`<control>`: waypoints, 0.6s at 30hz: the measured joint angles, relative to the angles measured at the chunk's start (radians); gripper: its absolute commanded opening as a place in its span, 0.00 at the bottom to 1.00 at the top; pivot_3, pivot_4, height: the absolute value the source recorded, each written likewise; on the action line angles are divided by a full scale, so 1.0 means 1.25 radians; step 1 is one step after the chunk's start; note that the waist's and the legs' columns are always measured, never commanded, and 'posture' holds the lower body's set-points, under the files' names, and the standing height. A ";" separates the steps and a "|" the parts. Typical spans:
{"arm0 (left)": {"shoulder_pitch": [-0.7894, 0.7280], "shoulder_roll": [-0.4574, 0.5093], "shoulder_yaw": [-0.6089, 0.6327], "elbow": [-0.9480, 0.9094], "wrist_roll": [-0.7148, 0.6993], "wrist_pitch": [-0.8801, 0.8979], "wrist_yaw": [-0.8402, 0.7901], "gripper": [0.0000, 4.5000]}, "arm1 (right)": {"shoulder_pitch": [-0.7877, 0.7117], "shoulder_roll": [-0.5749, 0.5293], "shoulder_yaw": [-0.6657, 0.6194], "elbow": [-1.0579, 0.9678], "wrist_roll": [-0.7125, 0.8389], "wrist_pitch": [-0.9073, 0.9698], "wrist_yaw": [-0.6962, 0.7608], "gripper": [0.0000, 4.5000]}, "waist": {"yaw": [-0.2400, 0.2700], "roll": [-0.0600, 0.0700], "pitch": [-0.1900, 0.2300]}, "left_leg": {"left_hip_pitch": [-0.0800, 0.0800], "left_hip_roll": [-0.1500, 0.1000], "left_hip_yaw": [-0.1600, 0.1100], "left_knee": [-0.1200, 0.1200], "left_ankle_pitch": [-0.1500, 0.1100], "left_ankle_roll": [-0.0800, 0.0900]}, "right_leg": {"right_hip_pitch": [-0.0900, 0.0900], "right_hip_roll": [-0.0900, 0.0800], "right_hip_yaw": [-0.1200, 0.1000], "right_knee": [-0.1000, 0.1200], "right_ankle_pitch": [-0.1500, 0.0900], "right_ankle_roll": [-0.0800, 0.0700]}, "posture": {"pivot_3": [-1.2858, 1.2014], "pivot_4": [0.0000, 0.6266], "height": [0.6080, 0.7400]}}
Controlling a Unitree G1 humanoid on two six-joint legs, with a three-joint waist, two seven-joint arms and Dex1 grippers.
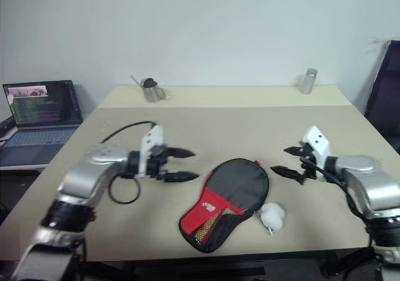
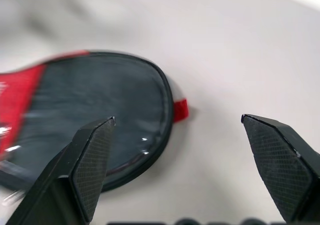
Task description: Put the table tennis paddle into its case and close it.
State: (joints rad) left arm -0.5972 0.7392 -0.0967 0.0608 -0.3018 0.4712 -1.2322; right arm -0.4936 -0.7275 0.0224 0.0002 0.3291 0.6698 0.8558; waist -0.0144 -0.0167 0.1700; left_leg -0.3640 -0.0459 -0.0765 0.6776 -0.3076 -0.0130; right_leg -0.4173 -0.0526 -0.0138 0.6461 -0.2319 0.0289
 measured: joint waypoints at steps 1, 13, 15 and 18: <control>0.008 0.005 0.000 0.000 0.004 -0.001 0.002 0.86 | 0.001 0.016 0.017 0.007 -0.009 0.011 -0.014 0.99 | 0.007 0.000 0.000 | -0.002 -0.001 0.000 0.000 0.000 0.000 | -0.002 0.000 0.000 0.000 0.000 0.000 | 0.52 0.24 1.00; 0.060 0.007 0.000 -0.081 0.001 0.025 0.053 0.86 | -0.016 0.080 0.049 0.071 -0.032 0.100 -0.062 0.99 | 0.010 0.000 0.000 | -0.002 0.000 0.001 0.000 -0.001 0.002 | -0.003 0.000 0.001 0.001 0.000 0.000 | 0.52 0.24 1.00; 0.062 0.007 0.000 -0.084 0.001 0.031 0.059 0.86 | -0.020 0.084 0.049 0.075 -0.027 0.111 -0.057 0.86 | 0.008 0.000 0.000 | -0.002 0.000 0.002 0.000 -0.002 0.003 | -0.003 0.000 0.001 0.001 0.000 0.000 | 0.52 0.24 1.00; 0.066 0.007 0.000 -0.089 0.000 0.037 0.069 0.86 | -0.021 0.095 0.049 0.075 -0.025 0.117 -0.055 0.65 | 0.008 0.000 0.000 | -0.002 0.000 0.002 0.000 -0.002 0.004 | -0.003 0.000 0.001 0.001 0.000 0.000 | 0.52 0.24 1.00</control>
State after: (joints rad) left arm -0.5148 0.7478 -0.0961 -0.0510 -0.3019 0.5172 -1.1456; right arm -0.5196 -0.6093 0.0839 0.0941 0.2973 0.8156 0.7870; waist -0.0047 -0.0164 0.1702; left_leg -0.3660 -0.0464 -0.0741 0.6777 -0.3102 -0.0085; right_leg -0.4208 -0.0527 -0.0121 0.6479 -0.2318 0.0289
